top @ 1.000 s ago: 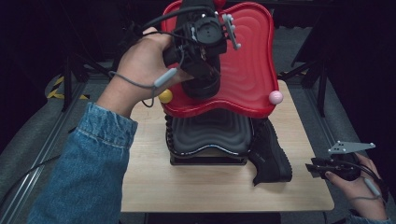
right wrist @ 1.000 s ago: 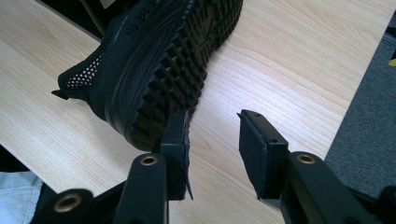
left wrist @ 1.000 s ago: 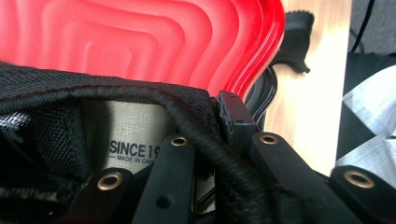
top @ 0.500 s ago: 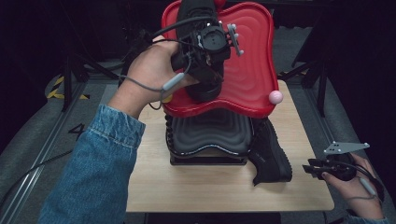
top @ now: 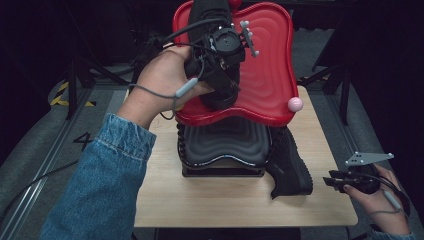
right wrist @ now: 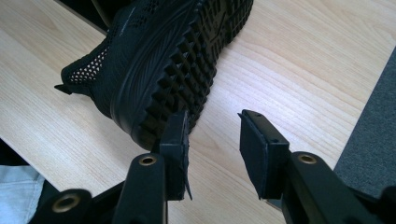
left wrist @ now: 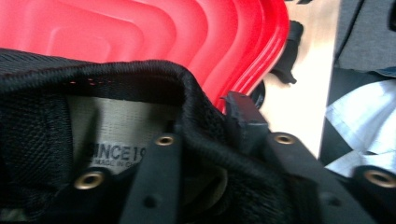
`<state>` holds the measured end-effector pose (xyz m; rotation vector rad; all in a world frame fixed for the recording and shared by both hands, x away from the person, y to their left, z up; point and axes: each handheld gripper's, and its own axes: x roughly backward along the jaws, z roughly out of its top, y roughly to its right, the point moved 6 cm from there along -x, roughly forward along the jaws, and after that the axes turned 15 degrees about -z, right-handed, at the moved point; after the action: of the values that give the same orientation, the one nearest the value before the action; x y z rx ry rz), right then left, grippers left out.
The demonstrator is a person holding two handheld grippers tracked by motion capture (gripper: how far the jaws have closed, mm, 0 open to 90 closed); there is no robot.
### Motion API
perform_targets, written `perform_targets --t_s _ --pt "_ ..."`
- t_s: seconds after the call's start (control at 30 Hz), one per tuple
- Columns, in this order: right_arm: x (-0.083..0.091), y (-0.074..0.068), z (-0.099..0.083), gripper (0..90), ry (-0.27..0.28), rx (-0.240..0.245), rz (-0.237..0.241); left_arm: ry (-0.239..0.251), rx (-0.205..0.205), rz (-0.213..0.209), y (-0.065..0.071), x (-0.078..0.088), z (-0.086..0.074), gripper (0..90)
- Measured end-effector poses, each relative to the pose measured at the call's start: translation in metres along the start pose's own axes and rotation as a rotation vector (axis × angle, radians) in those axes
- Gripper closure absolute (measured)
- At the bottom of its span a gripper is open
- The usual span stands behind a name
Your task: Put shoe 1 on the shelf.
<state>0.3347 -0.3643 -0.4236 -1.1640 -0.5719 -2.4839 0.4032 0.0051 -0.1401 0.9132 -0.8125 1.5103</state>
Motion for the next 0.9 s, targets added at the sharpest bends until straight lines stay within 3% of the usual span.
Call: perform_targets --t_s 0.07,0.13,0.33,0.6,0.9 --pt "0.0 0.0 0.0 62.0 0.001 0.003 -0.004 -0.006 0.031 -0.006 0.001 0.001 -0.002 61.4" --pt "-0.001 0.0 0.0 61.8 0.001 0.003 -0.005 -0.009 0.036 -0.009 0.001 0.002 -0.003 59.5" --pt "-0.002 -0.001 0.0 61.4 -0.003 -0.002 -0.001 0.059 0.077 -0.052 0.002 0.009 -0.001 50.5" --pt "-0.002 0.0 0.0 61.1 -0.001 -0.001 -0.002 0.093 0.073 -0.075 0.005 0.018 -0.001 47.5" --pt "-0.002 -0.001 0.0 60.8 -0.002 0.001 0.0 0.17 0.028 -0.125 0.013 0.035 -0.002 44.4"
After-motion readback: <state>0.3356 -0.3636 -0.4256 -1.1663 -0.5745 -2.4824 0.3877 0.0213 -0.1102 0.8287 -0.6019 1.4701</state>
